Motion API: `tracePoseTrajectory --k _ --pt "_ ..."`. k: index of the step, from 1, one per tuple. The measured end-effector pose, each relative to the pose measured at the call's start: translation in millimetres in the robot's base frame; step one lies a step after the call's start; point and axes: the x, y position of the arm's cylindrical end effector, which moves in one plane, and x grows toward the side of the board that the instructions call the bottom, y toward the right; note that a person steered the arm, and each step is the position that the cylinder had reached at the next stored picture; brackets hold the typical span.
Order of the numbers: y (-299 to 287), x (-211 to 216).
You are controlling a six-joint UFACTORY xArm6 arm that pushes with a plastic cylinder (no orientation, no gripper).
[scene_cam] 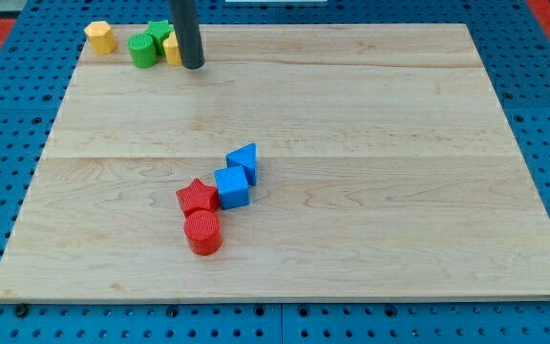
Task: Move the green star along with the green circle to the center left
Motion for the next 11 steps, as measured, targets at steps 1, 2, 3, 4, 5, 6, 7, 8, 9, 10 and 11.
tracePoseTrajectory --k 1,2,3,4,5,6,7,8,9,10,11 --pt "16.9 9.2" --pt "46.3 -22.1" --pt "37.1 -78.8" --pt "12.7 -82.1" --pt "-28.3 -82.3" --pt "-39.0 -82.2" --pt "-45.3 -80.3" --pt "-45.4 -76.4" --pt "-45.4 -65.7" --pt "-50.1 -63.2" --pt "-52.2 -82.5"
